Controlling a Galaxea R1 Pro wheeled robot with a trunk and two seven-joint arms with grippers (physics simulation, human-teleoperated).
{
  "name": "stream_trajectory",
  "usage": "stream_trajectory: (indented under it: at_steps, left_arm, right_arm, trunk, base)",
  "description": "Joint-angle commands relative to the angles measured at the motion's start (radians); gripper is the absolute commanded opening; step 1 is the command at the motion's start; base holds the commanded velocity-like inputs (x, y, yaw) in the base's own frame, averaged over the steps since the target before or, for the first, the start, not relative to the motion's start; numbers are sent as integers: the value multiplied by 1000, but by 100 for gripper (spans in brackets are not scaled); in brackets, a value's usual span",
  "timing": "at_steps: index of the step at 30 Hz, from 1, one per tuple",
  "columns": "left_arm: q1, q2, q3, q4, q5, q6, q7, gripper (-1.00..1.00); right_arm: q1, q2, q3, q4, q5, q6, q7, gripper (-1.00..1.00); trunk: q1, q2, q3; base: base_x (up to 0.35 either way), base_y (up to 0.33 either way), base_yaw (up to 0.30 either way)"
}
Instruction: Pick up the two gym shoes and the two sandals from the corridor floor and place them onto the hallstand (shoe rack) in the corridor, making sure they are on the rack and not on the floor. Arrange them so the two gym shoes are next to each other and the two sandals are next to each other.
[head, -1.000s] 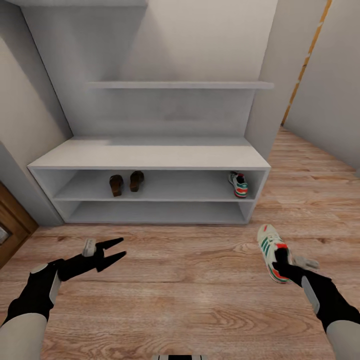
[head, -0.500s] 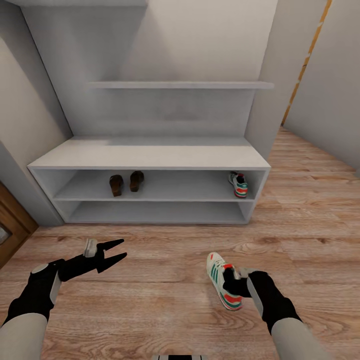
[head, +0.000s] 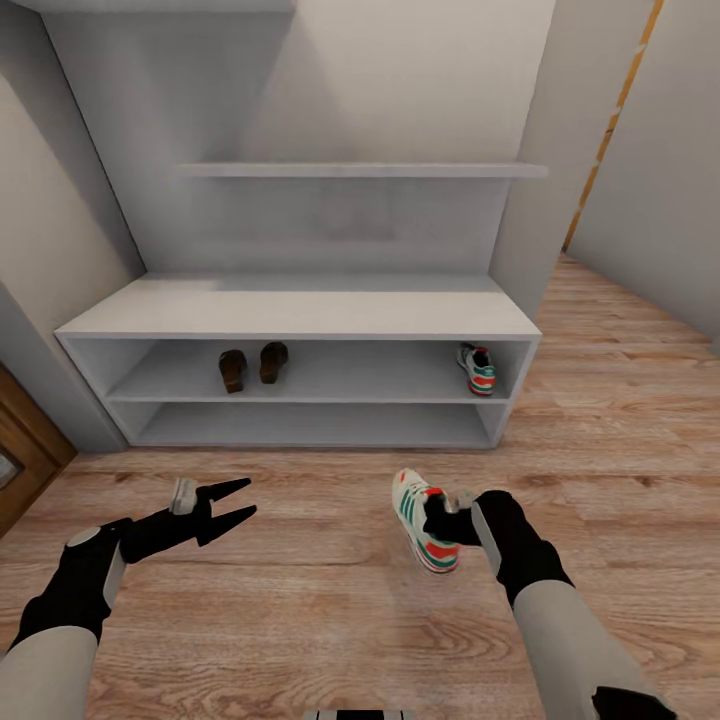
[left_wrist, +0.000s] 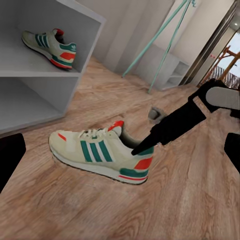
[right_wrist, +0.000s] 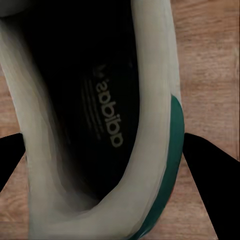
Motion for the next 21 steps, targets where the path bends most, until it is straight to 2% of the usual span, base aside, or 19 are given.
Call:
stream_trajectory:
  at_steps: [1, 2, 4, 9, 21]
  left_arm:
    - [-1, -3, 3, -1, -7, 11, -6, 100]
    - [-1, -4, 3, -1, -7, 11, -6, 100]
    - [-1, -6, 3, -1, -7, 11, -6, 100]
    - [-1, -7, 3, -1, -7, 11, -6, 100]
    - [-1, -8, 3, -1, -7, 11, -6, 100]
  right_arm:
    - [-10, 1, -5, -21, 7, 6, 9, -100]
    - [-12, 1, -6, -33, 6, 6, 9, -100]
    - [-17, 0, -6, -131, 2, 6, 10, -100]
    - [-19, 0, -4, -238, 0, 6, 11, -100]
    - [-19, 0, -5, -239, 5, -7, 9, -100]
  trunk:
    - [0, 0, -1]
    - [0, 0, -1]
    - [0, 0, -1]
    - [0, 0, -1]
    - [0, 0, -1]
  base:
    - [0, 0, 0]
    - [0, 0, 0]
    - [0, 0, 0]
    - [0, 0, 0]
    - [0, 0, 0]
